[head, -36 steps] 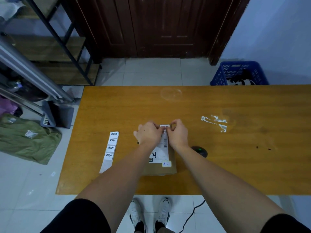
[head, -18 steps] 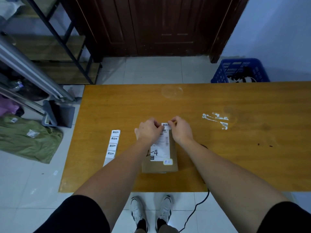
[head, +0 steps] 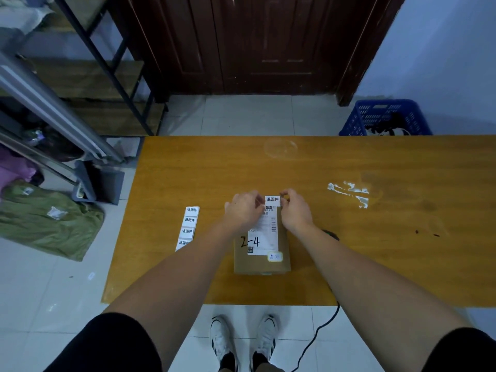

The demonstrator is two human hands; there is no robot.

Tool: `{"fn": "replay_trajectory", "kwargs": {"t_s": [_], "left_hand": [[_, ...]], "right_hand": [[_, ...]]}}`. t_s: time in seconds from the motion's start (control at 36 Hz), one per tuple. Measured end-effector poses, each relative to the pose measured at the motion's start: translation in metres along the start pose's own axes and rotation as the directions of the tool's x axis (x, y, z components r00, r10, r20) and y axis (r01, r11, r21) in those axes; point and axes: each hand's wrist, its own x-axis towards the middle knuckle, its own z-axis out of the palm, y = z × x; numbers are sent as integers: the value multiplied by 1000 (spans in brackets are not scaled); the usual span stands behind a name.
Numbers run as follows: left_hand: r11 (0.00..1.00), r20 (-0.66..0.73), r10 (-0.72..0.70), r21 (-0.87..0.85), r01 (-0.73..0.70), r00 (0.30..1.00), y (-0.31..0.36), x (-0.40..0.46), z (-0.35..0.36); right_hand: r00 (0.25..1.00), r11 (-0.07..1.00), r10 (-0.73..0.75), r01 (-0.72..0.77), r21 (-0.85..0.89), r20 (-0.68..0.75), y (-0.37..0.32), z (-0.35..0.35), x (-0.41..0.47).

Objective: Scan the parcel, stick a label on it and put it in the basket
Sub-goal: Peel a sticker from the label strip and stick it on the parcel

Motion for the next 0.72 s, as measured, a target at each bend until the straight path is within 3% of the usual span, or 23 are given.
{"fn": "replay_trajectory", "kwargs": {"t_s": [0.08,0.17,0.33,0.44,0.53,0.61,0.72], "left_hand": [[998,-77,62,-4,-63,995,-11,-13,-13],[999,-147,-4,-40,-2,989,-29,-27,-17],[918,5,-184,-356,174,983,-50,-50,4],[879,35,-242,-415,234,970,-53,-57,22],[801,151,-323,-482,355,934,-59,-64,34],[689,307,-296,-587,425,904,-58,-72,40],[685,329,-284,-588,431,901,-49,-77,31]], "right_hand": [[998,997,43,-46,69,39,4,-5,-8],[994,992,72,-80,98,85,11,-9,-21],[956,957,169,-218,191,240,32,-1,-55],[912,933,203,-291,212,357,48,8,-69],[894,917,199,-314,245,402,55,14,-76],[880,886,198,-349,306,431,55,16,-83],[867,836,174,-381,396,466,49,7,-89]]}}
